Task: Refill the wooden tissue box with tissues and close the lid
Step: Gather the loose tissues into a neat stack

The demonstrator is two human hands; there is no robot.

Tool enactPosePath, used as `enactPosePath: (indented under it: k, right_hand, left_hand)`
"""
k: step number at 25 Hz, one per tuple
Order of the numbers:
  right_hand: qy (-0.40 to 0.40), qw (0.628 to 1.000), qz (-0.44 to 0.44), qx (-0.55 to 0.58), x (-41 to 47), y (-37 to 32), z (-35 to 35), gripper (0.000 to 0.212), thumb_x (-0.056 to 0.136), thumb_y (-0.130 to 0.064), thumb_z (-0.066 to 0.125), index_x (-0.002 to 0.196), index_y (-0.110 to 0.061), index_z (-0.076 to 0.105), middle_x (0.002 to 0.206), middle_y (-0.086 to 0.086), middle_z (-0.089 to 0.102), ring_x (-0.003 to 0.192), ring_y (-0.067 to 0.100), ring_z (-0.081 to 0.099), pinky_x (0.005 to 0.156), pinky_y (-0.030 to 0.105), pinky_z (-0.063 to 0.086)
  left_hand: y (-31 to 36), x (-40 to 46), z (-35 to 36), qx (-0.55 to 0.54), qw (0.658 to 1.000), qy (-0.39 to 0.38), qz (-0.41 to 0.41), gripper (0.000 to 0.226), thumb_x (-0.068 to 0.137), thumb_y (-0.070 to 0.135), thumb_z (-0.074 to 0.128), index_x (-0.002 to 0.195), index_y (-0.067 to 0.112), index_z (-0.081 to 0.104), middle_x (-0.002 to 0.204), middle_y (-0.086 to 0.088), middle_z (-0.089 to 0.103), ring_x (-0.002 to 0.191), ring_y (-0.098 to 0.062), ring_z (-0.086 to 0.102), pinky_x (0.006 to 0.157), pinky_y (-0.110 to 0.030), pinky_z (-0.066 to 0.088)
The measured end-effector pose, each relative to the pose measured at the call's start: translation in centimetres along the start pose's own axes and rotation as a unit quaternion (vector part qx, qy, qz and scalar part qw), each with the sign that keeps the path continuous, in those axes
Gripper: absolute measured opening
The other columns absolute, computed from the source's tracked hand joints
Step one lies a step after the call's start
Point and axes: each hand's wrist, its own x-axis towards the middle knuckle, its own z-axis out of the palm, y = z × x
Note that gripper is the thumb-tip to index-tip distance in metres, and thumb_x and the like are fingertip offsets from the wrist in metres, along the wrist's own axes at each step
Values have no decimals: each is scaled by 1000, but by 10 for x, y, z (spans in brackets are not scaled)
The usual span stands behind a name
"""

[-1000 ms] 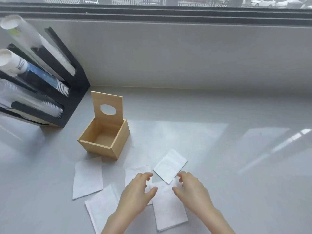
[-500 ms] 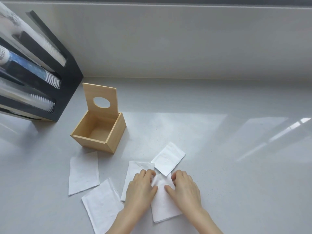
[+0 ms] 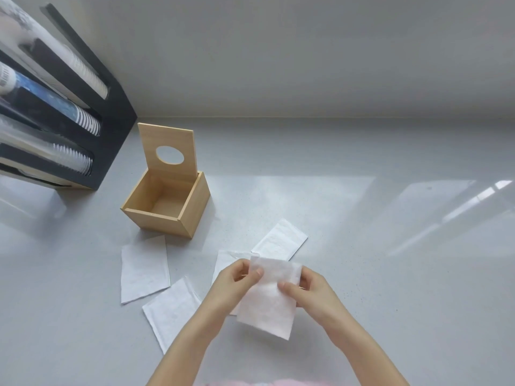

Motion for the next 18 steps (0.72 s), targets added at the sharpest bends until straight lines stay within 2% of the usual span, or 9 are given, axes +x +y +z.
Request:
enactPosePath:
  k: [2, 4, 7, 9, 10, 12, 14, 16, 18]
  right_hand:
    - [-13, 998, 0, 59, -2, -3, -2, 18, 88, -11, 58, 103, -17, 65, 101, -1, 74, 95, 15, 69, 85, 32, 54]
    - [-10, 997, -1, 73, -1, -5, -2, 20, 88, -12, 58, 107, -15, 64, 105, 2, 73, 98, 16, 69, 87, 33, 55]
    - [-29, 997, 3, 69, 5, -6, -4, 19, 90, -14, 56, 107, -13, 64, 105, 2, 73, 96, 15, 70, 84, 29, 56]
    - [-33, 995, 16, 88, 12, -11, -9, 17, 92, -16, 52, 103, -9, 64, 97, 1, 72, 85, 13, 71, 73, 20, 56]
    - [-9, 997, 16, 78, 18, -16, -12, 15, 92, -16, 52, 100, -9, 62, 94, 2, 69, 78, 10, 69, 67, 15, 55]
    - [82, 996, 2, -19, 35, -21, -19, 13, 90, -17, 55, 102, -13, 58, 99, 4, 62, 80, 11, 63, 71, 18, 53]
    - [160, 976, -5, -149, 53, -23, -25, 29, 88, -22, 57, 115, -13, 52, 115, 7, 51, 98, 17, 56, 86, 28, 46]
    - [179, 956, -6, -233, 67, -24, -24, 52, 86, -27, 58, 131, -10, 39, 130, 10, 36, 120, 23, 45, 94, 32, 39]
    - [161, 947, 15, -277, 76, -24, -20, 66, 85, -29, 61, 137, -6, 29, 137, 13, 27, 130, 28, 32, 101, 35, 35]
  left_hand:
    - [0, -4, -1, -65, 996, -48, -31, 21, 88, 25, 59, 101, 11, 67, 100, -7, 73, 94, -21, 68, 76, -24, 50]
    - [-3, -6, 1, -74, 994, -70, -45, 26, 84, 28, 63, 104, 12, 69, 102, -8, 74, 96, -22, 69, 76, -25, 52]
    - [-7, -7, 4, -72, 996, -39, -46, 19, 88, 21, 60, 100, 11, 70, 101, -10, 74, 96, -25, 69, 78, -29, 51]
    - [-7, -5, 2, -75, 996, 2, -52, 16, 88, 18, 58, 96, 11, 70, 94, -7, 75, 90, -24, 68, 76, -29, 50]
    - [-7, -5, 1, -76, 995, 21, -56, 15, 89, 18, 58, 95, 11, 69, 92, -7, 74, 88, -23, 67, 75, -29, 49]
    - [-6, -4, -3, -75, 994, 45, -63, 16, 89, 18, 57, 97, 10, 69, 95, -8, 72, 90, -25, 67, 75, -30, 48]
    - [-6, -4, -7, -79, 993, 62, -68, 19, 89, 19, 57, 101, 8, 68, 101, -11, 72, 94, -27, 67, 75, -31, 49]
    - [-6, -5, -10, -85, 992, 67, -71, 21, 90, 19, 56, 103, 7, 67, 102, -11, 72, 96, -28, 67, 73, -32, 52]
    - [-7, -6, -11, -90, 991, 70, -68, 21, 91, 19, 54, 103, 7, 67, 101, -10, 72, 95, -27, 67, 73, -33, 52]
